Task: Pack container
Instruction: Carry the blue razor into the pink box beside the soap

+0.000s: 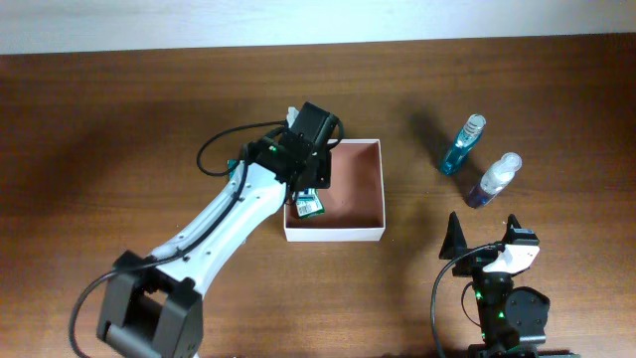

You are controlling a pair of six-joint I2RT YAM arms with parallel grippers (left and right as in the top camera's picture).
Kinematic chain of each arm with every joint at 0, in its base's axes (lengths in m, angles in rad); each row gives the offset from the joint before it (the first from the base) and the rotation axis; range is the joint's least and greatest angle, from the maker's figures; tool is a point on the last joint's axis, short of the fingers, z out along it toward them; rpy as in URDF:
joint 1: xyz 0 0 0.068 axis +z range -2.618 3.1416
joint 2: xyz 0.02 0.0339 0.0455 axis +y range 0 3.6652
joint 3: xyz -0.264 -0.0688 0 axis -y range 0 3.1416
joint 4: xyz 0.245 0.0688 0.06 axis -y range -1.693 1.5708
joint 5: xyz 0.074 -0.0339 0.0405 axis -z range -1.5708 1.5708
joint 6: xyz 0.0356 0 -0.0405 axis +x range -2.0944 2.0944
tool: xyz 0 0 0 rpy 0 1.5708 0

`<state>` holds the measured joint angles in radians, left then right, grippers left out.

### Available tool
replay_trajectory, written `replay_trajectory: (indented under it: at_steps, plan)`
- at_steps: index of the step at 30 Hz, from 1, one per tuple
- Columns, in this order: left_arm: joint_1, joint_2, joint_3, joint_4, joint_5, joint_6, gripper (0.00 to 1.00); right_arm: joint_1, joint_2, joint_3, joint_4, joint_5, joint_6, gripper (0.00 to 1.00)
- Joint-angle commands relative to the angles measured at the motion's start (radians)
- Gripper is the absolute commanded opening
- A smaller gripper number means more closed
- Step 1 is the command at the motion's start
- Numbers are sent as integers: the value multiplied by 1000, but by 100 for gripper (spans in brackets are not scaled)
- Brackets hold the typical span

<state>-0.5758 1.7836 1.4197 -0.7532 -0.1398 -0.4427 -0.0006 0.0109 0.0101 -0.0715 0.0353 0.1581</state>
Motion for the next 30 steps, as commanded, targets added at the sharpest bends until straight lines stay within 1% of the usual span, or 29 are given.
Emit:
replay_trajectory:
  at_steps: [1,8,11,17,22,23,24,25,27,30]
  plan:
    - [-5,50,16,13,-19,-17,1,-8,-6,-5,-8,2,7,98]
    - [-5,127,16,13,-52,-17,0,-8,-6,-5,-8,2,7,98]
    - [-5,146,16,5,-98,-47,1,-8,-6,-5,-8,2,7,98]
    - [-5,190,15,5,-117,-88,0,-8,-6,-5,-8,2,7,98]
    - [-5,227,15,6,-119,-88,0,-8,-6,-5,-8,2,7,98]
    - [-4,230,15,7,-119,-88,1,-8,-6,-5,-8,2,7,99]
    - [-4,230,15,8,-119,-88,8,-8,-6,-5,-8,2,7,98]
    - [-4,230,16,8,-119,-88,21,-8,-6,-5,-8,2,7,98]
    - [-4,230,16,8,-119,-88,25,-8,-6,-5,-8,2,7,98]
    - [-5,229,16,8,-119,-88,27,-8,-6,-5,-8,2,7,98]
